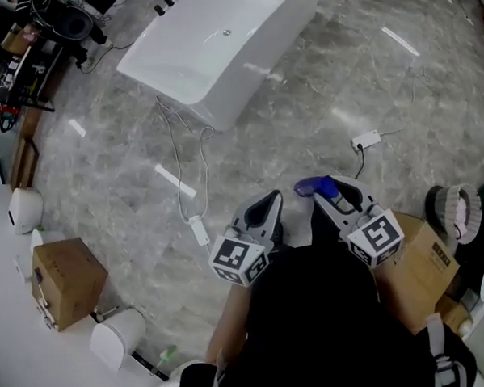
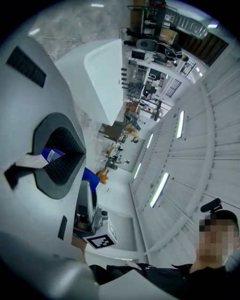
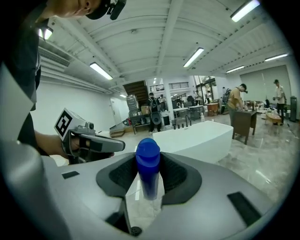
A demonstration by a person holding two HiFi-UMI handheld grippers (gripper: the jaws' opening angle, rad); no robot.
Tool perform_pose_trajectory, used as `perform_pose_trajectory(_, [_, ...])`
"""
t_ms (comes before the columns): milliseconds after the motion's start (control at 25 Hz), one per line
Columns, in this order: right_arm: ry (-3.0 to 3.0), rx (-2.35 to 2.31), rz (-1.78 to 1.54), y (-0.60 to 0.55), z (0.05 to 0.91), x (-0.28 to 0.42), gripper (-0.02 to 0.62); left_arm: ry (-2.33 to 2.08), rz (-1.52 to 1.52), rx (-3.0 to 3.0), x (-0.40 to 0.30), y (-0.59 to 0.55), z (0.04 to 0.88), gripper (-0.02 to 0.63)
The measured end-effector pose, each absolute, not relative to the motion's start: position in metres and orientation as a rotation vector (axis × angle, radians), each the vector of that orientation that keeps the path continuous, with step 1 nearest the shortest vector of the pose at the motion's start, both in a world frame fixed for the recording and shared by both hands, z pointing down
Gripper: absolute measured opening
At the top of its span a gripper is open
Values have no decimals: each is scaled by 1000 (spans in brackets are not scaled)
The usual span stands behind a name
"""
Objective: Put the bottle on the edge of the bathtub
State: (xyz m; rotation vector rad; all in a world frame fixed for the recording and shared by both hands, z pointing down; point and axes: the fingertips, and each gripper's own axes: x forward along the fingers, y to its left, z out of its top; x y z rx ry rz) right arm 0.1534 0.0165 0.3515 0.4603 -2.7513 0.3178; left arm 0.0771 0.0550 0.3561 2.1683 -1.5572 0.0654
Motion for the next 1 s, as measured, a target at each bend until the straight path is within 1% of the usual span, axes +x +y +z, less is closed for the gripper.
perform_pose_trajectory(320, [-2790,95,199,-77,352,147,146,-1767,-22,2056,105,-35,342,8])
perform_pose_trajectory(600, [-2700,-154,137,-117,371,138,146,-1913,-87,1856,108,-56,352,8])
perform_pose_trajectory(720, [-2644,-226,149,-120,386,126,146,-1958,-91,1773,97,-49,356,9])
perform_pose_trajectory(1000, [-2568,-376,101,-108,400,72,146,-2060,-132,1620,41,-35,366,8])
